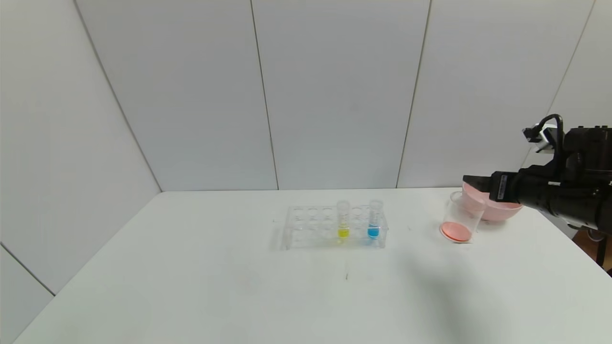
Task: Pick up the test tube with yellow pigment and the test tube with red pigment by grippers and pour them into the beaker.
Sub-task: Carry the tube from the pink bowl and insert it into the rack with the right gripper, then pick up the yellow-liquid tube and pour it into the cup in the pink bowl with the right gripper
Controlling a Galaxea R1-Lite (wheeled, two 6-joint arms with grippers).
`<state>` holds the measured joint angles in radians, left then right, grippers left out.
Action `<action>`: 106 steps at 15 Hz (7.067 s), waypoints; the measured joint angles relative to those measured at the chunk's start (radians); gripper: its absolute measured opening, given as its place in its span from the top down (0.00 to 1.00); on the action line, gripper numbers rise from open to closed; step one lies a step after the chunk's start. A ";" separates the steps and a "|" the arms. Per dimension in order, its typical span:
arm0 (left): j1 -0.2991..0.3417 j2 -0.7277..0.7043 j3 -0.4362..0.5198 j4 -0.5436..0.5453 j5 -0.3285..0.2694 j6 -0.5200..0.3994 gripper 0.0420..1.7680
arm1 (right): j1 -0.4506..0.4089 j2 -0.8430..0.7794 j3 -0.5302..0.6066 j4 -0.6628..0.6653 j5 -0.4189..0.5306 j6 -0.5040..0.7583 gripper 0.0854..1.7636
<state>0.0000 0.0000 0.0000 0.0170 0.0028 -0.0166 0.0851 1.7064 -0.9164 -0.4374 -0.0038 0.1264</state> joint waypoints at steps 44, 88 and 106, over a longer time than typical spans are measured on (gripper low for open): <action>0.000 0.000 0.000 0.000 0.000 0.000 0.03 | 0.699 0.685 -0.726 0.165 -0.678 0.229 0.03; 0.000 0.000 0.000 0.000 0.000 0.000 0.03 | 0.667 0.679 -0.754 0.177 -0.679 0.199 0.73; 0.000 0.000 0.000 0.000 0.000 0.000 0.03 | 0.664 0.306 -0.371 0.167 -0.508 0.119 0.72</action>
<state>0.0000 0.0000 0.0000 0.0170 0.0028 -0.0166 0.7489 2.0123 -1.2872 -0.2704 -0.5115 0.2453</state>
